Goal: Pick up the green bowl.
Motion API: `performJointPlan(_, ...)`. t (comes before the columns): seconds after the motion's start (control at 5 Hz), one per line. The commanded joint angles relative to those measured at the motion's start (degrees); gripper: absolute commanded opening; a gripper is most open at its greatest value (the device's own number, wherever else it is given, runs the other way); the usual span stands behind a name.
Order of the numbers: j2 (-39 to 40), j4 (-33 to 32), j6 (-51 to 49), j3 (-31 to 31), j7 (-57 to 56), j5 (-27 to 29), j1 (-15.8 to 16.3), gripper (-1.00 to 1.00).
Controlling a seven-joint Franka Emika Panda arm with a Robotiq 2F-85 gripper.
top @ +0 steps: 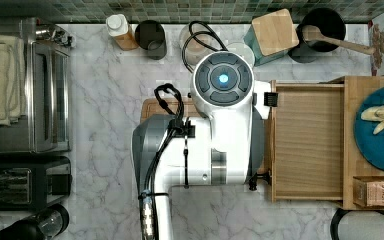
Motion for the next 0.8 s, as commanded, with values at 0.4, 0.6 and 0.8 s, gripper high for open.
performJointPlan(0.4,-0.02,-0.11,0.01,0.24,0.0,-0.26,-0.04,-1.0)
performJointPlan(0.6,-2.34,-6.42,4.4,2.27,-0.78,0.86,-2.32,-1.0)
performJointPlan(0.8,-4.13,-11.33,8.04,0.31,-1.38,1.52,0.02,-1.0)
